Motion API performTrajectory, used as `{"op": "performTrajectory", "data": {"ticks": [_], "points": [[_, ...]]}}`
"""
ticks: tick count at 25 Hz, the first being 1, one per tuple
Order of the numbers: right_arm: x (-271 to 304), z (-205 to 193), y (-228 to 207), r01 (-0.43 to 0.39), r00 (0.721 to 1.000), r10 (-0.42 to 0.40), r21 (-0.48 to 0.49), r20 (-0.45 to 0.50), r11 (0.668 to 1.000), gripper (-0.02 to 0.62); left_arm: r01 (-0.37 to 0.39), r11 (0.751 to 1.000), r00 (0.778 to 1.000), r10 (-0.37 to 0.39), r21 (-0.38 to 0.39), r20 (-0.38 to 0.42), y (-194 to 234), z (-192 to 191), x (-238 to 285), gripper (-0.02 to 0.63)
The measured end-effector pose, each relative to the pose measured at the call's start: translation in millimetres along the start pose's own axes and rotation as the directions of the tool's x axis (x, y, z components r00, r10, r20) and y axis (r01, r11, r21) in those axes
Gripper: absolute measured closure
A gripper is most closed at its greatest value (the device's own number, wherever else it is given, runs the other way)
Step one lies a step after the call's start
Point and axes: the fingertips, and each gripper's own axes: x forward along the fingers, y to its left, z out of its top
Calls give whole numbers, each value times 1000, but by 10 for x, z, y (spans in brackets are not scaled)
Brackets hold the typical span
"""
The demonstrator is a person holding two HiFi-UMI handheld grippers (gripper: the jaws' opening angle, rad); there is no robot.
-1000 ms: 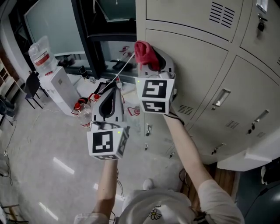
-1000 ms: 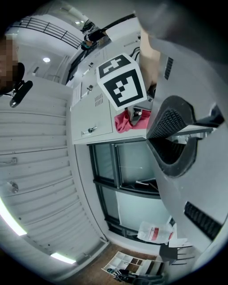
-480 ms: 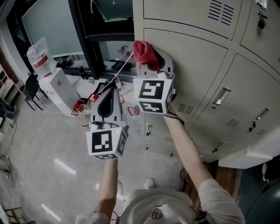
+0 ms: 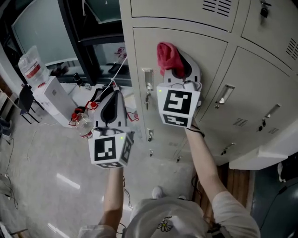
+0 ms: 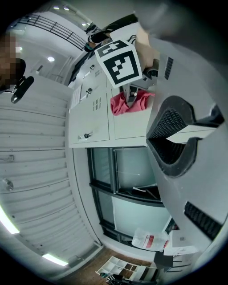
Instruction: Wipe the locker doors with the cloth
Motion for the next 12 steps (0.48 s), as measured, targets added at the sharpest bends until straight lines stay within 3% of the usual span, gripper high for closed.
{"op": "performTrajectory", "data": {"ticks": [12], "points": [[-491, -268, -1092, 157, 987, -159, -73, -30, 985, 563, 96, 995, 995, -96, -18, 22, -457, 22, 285, 591]]}}
